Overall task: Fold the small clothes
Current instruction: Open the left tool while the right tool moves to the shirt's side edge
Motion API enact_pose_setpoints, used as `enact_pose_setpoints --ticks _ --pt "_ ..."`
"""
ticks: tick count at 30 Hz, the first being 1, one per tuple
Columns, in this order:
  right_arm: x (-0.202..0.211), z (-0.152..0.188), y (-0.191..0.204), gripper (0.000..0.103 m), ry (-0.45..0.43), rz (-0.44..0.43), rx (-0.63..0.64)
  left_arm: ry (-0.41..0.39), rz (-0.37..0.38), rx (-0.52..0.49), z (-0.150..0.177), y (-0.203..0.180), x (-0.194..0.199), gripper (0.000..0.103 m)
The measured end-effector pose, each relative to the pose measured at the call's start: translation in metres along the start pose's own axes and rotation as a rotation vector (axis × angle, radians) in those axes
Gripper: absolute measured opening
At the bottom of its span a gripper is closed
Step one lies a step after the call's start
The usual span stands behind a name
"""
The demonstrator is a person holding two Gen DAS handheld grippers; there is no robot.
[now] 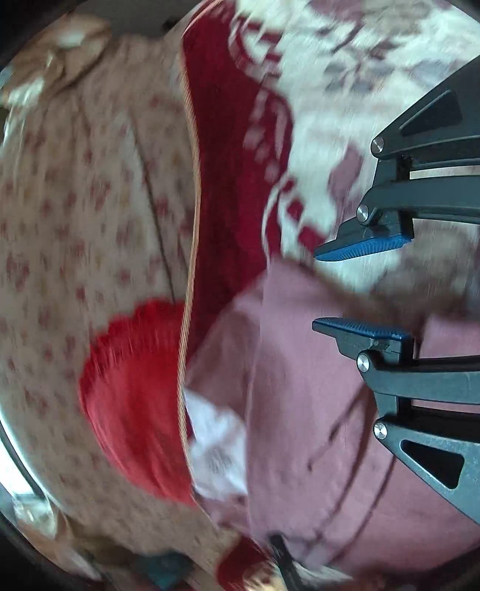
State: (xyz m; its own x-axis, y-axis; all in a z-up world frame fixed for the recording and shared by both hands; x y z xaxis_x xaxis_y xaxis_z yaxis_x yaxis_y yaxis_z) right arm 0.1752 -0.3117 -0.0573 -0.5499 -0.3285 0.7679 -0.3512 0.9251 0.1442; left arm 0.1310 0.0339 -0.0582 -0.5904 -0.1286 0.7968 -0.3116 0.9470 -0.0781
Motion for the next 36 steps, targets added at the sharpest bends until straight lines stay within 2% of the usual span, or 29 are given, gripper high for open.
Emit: enact_pose_setpoints --ticks 1,2,3,9,10,13,15,18,21,22,23,26,30,36 --pt "-0.016 0.01 -0.001 0.03 0.087 0.049 0.012 0.002 0.013 0.018 -0.001 0.001 0.0 0.055" --pt "-0.023 0.018 -0.003 0.03 0.125 0.065 0.005 0.004 0.024 0.035 -0.001 0.004 0.0 0.055" --pt "-0.022 0.021 -0.004 0.03 0.098 0.061 -0.011 0.007 0.034 0.05 -0.001 0.005 0.0 0.055" --pt "-0.014 0.02 -0.01 0.031 0.069 0.034 -0.039 0.011 0.058 0.089 -0.001 0.009 -0.001 0.056" --pt "-0.006 0.013 -0.012 0.031 0.034 0.039 -0.048 0.012 0.06 0.095 -0.001 0.01 -0.001 0.056" --pt "0.021 -0.014 -0.007 0.031 -0.158 0.06 -0.027 0.014 0.081 0.129 -0.001 0.011 0.0 0.059" --pt "0.024 -0.025 -0.004 0.031 -0.199 0.009 -0.028 0.016 0.109 0.165 -0.002 0.014 0.0 0.062" --pt "0.006 -0.036 0.001 0.031 -0.152 -0.063 -0.028 0.022 0.122 0.186 -0.003 0.015 -0.001 0.062" --pt "-0.031 -0.035 -0.002 0.031 -0.037 -0.027 -0.019 0.025 0.129 0.193 -0.004 0.015 -0.002 0.064" --pt "-0.05 -0.028 -0.008 0.031 0.042 -0.03 -0.045 0.026 0.129 0.191 -0.004 0.014 -0.003 0.066" --pt "-0.061 -0.024 -0.013 0.034 0.059 -0.055 -0.078 0.026 0.128 0.188 -0.004 0.013 -0.003 0.068" --pt "-0.057 -0.027 -0.018 0.037 0.044 -0.089 -0.108 0.028 0.131 0.172 -0.004 0.007 -0.005 0.079" --pt "-0.058 -0.031 -0.016 0.038 0.047 -0.058 -0.074 0.024 0.089 0.131 -0.002 0.002 -0.007 0.08" --pt "-0.063 -0.026 -0.017 0.038 0.043 -0.08 -0.088 0.013 0.101 0.15 -0.001 0.006 -0.007 0.08"
Point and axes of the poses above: each gripper's, at about its wrist camera, not at the fingertips, and x roughly against the way its jaws point, y to its left, z to its underside, the point moved 5 cm from there along -x, roughly the way its jaws point, and after that the axes turned 9 degrees about -z, right-handed, at the moved point
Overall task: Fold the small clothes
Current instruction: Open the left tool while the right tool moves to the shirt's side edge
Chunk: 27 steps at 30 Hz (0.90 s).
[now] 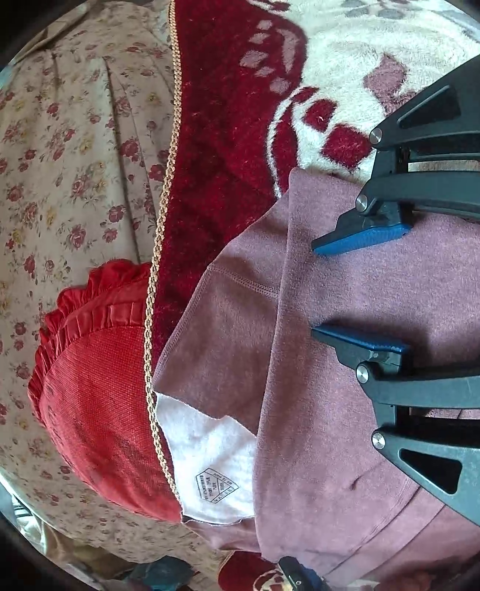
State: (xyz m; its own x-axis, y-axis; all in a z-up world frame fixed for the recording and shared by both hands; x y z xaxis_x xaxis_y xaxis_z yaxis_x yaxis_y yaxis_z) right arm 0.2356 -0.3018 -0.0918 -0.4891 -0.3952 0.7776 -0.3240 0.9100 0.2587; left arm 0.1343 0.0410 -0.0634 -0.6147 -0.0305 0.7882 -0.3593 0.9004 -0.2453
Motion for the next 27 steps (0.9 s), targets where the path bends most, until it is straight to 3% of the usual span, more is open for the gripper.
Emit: enact_pose_setpoints --ticks 4,7,9,11,13,15,21,27 --pt "0.038 0.0 0.017 0.038 -0.091 0.066 0.039 -0.082 -0.041 -0.03 -0.002 -0.004 0.02 0.08" --pt "0.053 0.016 0.034 0.038 -0.085 0.1 0.041 -0.174 -0.034 -0.104 -0.004 -0.02 0.036 0.08" --pt "0.04 0.034 0.034 0.038 0.015 0.096 -0.005 -0.128 -0.028 -0.127 0.0 -0.025 0.025 0.08" --pt "0.037 0.039 0.035 0.041 -0.001 0.113 0.005 -0.021 -0.054 -0.14 0.009 -0.023 0.0 0.08" --pt "0.036 0.037 0.033 0.042 0.004 0.109 -0.012 -0.052 -0.116 -0.175 0.009 -0.024 0.0 0.08" --pt "0.036 0.035 0.031 0.043 -0.005 0.088 -0.043 -0.051 -0.11 -0.167 0.009 -0.023 0.0 0.08" --pt "0.083 0.054 0.038 0.042 -0.126 0.065 -0.08 -0.064 -0.027 -0.111 0.015 -0.012 0.025 0.08" --pt "0.14 0.124 0.053 0.042 -0.139 0.061 0.016 -0.04 0.076 -0.178 0.045 -0.008 0.083 0.08"
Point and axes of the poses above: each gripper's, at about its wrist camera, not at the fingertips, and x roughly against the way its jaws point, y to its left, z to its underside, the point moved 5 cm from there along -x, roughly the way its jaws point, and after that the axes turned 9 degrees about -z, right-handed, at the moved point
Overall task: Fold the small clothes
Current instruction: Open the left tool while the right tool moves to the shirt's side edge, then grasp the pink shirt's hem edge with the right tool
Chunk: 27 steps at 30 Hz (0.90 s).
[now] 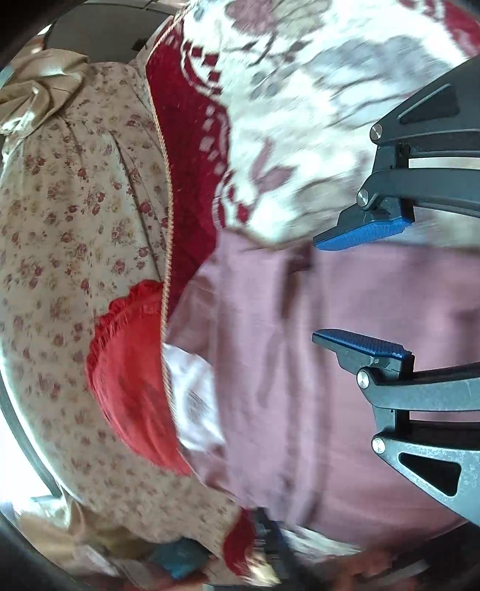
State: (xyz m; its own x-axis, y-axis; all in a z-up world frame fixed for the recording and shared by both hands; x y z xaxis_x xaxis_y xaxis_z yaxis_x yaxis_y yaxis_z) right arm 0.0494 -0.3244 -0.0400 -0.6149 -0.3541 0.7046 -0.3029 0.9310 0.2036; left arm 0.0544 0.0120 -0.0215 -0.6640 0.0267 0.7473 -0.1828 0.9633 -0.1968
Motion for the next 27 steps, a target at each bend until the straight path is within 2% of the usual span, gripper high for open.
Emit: enact_pose_setpoints --ticks 3,5,7,10,11,13,16,17,20,24,27 --pt "0.03 0.042 0.002 0.042 0.013 -0.034 0.059 -0.034 0.024 -0.093 0.027 0.008 0.032 0.08" --pt "0.048 0.074 0.0 0.042 0.036 -0.081 0.038 -0.066 0.022 -0.117 0.049 0.02 0.05 0.08" --pt "0.055 0.1 -0.005 0.042 0.081 -0.1 0.001 -0.076 0.003 -0.095 0.072 0.036 0.059 0.08" --pt "0.061 0.14 -0.011 0.042 0.18 -0.071 -0.086 -0.018 -0.022 -0.023 0.115 0.054 0.06 0.08" --pt "0.061 0.153 -0.013 0.042 0.218 -0.063 -0.116 0.006 -0.014 -0.013 0.118 0.052 0.061 0.08" --pt "0.06 0.167 -0.014 0.042 0.265 -0.06 -0.147 -0.059 0.031 -0.025 0.111 0.042 0.073 0.08" --pt "0.051 0.182 -0.014 0.042 0.353 -0.04 -0.153 -0.138 0.017 -0.084 0.108 0.031 0.08 0.08" --pt "0.049 0.187 -0.015 0.042 0.37 -0.017 -0.147 -0.133 0.016 -0.096 0.109 0.029 0.078 0.08" --pt "0.042 0.193 -0.015 0.027 0.4 -0.022 -0.156 -0.067 0.029 -0.076 0.113 0.032 0.064 0.08" --pt "0.038 0.197 -0.009 0.01 0.422 -0.026 -0.154 -0.052 0.014 -0.004 0.111 0.051 0.064 0.08" --pt "0.045 0.195 -0.001 0.006 0.407 -0.03 -0.155 -0.02 -0.013 0.04 0.11 0.063 0.071 0.08"
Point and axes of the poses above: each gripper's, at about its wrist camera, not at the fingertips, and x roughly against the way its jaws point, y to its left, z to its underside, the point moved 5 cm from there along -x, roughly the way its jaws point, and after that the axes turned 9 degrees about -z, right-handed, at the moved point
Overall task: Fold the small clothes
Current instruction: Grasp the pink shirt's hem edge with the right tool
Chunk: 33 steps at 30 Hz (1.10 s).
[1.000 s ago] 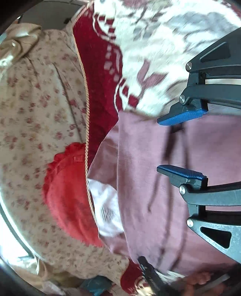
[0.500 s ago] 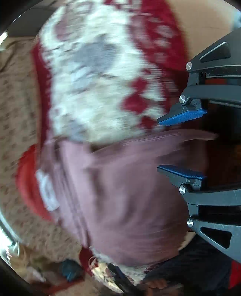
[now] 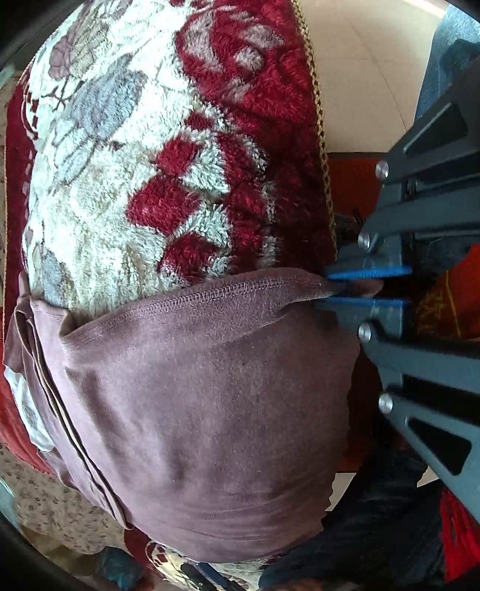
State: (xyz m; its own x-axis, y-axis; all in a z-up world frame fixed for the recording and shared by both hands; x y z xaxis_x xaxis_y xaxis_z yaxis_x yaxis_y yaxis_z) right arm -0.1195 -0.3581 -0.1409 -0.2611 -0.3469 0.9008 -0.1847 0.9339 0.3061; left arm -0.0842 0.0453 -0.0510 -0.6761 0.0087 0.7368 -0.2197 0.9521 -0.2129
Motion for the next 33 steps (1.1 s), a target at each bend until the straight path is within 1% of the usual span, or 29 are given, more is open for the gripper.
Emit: enact_pose_setpoints --ticks 2,3,7,8,9,11,13,14,15,17,19,21,22,23,26,28,29,30,31,32,33 --pt "0.009 -0.003 0.004 0.006 -0.027 -0.033 0.001 0.041 0.016 0.032 0.005 0.008 0.011 0.08" --pt "0.014 -0.003 0.007 0.006 -0.035 -0.056 0.005 0.063 0.02 0.031 0.009 0.01 0.015 0.08" --pt "0.038 -0.002 0.025 0.006 -0.118 -0.214 0.021 0.188 -0.025 -0.053 0.035 0.019 0.025 0.08" --pt "0.044 -0.004 0.03 0.006 -0.141 -0.255 0.028 0.238 -0.028 -0.06 0.044 0.022 0.025 0.08" --pt "0.048 -0.006 0.033 0.006 -0.155 -0.282 0.033 0.279 -0.022 -0.081 0.054 0.02 0.025 0.08" --pt "0.055 -0.015 0.037 0.006 -0.169 -0.325 0.021 0.315 -0.031 -0.157 0.069 0.012 0.025 0.08" --pt "0.062 -0.027 0.044 0.006 -0.187 -0.375 0.019 0.373 -0.022 -0.19 0.082 0.005 0.017 0.08" --pt "0.064 -0.034 0.05 0.006 -0.196 -0.368 0.037 0.404 -0.005 -0.189 0.09 0.003 0.011 0.08" --pt "0.066 -0.038 0.05 0.006 -0.2 -0.362 0.051 0.424 -0.005 -0.189 0.096 0.003 0.006 0.08" --pt "0.065 -0.043 0.055 0.006 -0.198 -0.38 0.058 0.473 0.007 -0.194 0.112 0.005 -0.005 0.08" --pt "0.065 -0.047 0.055 0.006 -0.197 -0.394 0.048 0.515 0.016 -0.182 0.123 0.009 -0.009 0.075" --pt "0.057 -0.053 0.057 0.006 -0.189 -0.399 0.05 0.543 0.041 -0.143 0.128 0.016 -0.013 0.068" --pt "0.056 -0.054 0.057 0.006 -0.187 -0.396 0.054 0.544 0.053 -0.129 0.128 0.017 -0.014 0.067" --pt "0.055 -0.055 0.058 0.006 -0.185 -0.395 0.06 0.546 0.065 -0.127 0.127 0.017 -0.015 0.063" --pt "0.053 -0.056 0.054 0.006 -0.188 -0.391 0.047 0.55 0.07 -0.165 0.129 0.009 -0.018 0.056" --pt "0.054 -0.056 0.049 0.006 -0.192 -0.393 0.03 0.553 0.075 -0.188 0.13 0.004 -0.018 0.045" --pt "0.054 -0.056 0.048 0.006 -0.192 -0.39 0.025 0.557 0.073 -0.202 0.13 0.001 -0.019 0.029" --pt "0.054 -0.055 0.046 0.006 -0.191 -0.389 0.021 0.564 0.075 -0.211 0.131 0.0 -0.019 0.019" --pt "0.054 -0.055 0.044 0.006 -0.191 -0.386 0.018 0.568 0.068 -0.221 0.132 -0.001 -0.02 0.016" --pt "0.054 -0.054 0.043 0.006 -0.193 -0.378 0.014 0.571 0.065 -0.228 0.129 0.0 -0.02 0.009" --pt "0.054 -0.054 0.042 0.006 -0.192 -0.374 0.012 0.574 0.081 -0.226 0.129 -0.002 -0.018 0.006"
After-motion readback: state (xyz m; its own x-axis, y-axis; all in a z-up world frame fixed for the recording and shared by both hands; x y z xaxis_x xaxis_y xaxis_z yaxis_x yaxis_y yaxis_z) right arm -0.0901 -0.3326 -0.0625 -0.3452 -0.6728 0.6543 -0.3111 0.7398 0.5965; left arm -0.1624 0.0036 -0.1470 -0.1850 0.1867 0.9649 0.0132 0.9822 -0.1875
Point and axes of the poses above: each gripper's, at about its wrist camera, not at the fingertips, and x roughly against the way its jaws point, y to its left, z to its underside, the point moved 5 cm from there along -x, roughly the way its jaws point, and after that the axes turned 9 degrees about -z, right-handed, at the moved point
